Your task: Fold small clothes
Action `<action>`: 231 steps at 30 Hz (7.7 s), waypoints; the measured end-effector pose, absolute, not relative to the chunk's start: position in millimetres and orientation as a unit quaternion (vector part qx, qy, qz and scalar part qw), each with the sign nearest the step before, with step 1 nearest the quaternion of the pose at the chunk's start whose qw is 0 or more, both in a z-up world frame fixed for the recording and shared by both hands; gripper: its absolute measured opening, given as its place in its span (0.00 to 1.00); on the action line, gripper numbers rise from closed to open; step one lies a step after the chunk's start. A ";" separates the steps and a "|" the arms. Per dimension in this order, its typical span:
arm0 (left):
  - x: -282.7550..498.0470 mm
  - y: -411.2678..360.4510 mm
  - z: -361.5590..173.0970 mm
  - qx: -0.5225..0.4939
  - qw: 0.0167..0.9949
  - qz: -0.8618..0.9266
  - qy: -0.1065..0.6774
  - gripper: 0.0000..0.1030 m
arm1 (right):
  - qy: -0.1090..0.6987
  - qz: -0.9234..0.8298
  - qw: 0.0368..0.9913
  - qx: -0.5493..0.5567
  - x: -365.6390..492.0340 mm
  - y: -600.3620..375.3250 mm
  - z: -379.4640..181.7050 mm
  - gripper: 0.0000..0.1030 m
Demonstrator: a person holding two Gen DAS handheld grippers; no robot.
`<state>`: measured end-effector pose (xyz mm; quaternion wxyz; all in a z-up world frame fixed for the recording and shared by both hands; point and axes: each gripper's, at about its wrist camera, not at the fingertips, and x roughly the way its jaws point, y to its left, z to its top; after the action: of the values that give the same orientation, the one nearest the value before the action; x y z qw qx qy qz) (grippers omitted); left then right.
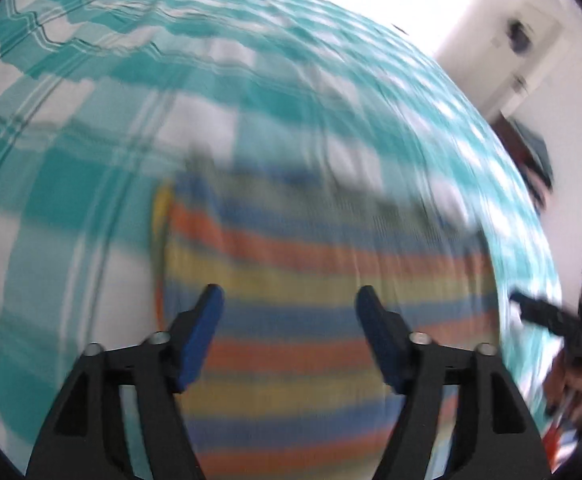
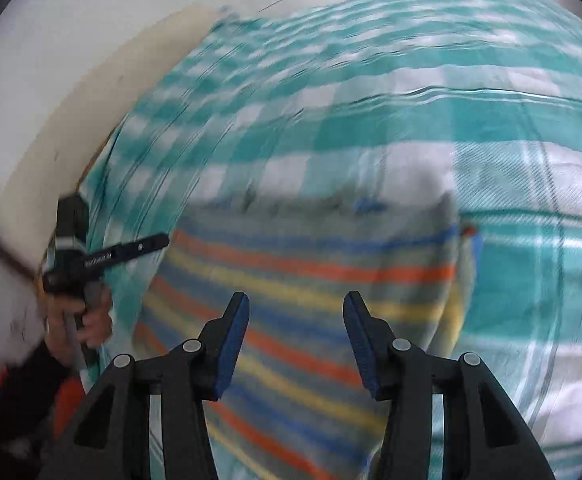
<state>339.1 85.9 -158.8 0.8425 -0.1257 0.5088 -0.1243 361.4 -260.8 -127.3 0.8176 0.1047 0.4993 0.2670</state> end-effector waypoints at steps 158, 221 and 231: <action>219.7 200.2 -223.5 -0.089 0.867 0.112 0.477 1.00 | 0.478 0.036 0.878 -0.020 158.2 -244.8 -208.7 1.00; 272.4 137.3 -205.9 -0.205 0.833 -0.066 0.509 0.06 | 0.604 0.225 0.764 -0.030 428.2 29.1 -115.3 0.80; 260.3 135.5 -198.2 -0.236 0.847 -0.073 0.470 0.04 | 0.655 0.092 0.734 -0.154 474.7 116.2 -208.6 0.30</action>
<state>260.3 135.5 -198.2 0.8474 -0.2357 0.4701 -0.0729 474.7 116.2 -208.6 0.7339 -0.1535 0.6553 0.0922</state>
